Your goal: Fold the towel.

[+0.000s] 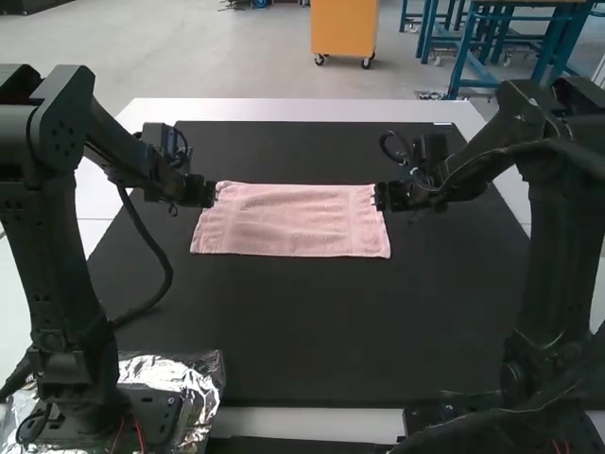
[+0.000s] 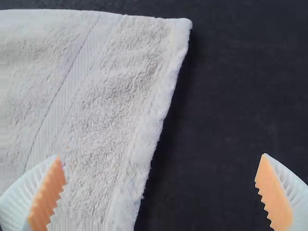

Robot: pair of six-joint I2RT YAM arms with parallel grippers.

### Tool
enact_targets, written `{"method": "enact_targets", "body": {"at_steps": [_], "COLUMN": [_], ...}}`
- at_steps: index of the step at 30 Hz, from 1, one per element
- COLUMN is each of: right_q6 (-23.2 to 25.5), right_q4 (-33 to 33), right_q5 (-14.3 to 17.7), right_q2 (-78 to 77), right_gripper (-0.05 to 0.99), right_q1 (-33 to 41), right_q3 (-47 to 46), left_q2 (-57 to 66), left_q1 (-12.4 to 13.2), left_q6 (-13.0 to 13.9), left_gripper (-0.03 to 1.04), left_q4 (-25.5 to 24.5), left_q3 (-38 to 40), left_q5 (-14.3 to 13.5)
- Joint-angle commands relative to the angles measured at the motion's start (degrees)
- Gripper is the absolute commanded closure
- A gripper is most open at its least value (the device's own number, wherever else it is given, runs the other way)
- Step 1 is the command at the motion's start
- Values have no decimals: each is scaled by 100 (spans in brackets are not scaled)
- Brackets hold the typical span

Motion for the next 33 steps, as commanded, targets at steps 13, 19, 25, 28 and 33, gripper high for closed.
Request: {"method": "enact_targets", "body": {"at_steps": [13, 19, 25, 28, 33], "right_q6": [-62, -62, -71, -71, -71], "right_q4": [-34, -43, -96, -166, -166], "right_q5": [55, 81, 90, 99, 99], "right_q2": [866, 1095, 1262, 1332, 1385], "right_gripper": [3, 3, 3, 3, 3], "right_q1": [219, 245, 236, 236, 245], "right_q3": [1066, 1241, 1400, 1514, 1593], "left_q2": [502, 801, 1082, 1205, 1355], "left_q1": [119, 110, 101, 101, 83], "left_q6": [345, 381, 381, 381, 398], "left_gripper": [4, 4, 4, 4, 5], "left_q4": [236, 201, 209, 166, 130], "left_q3": [576, 822, 1060, 1183, 1297], "left_q5": [-209, -217, -235, -244, -305]}}
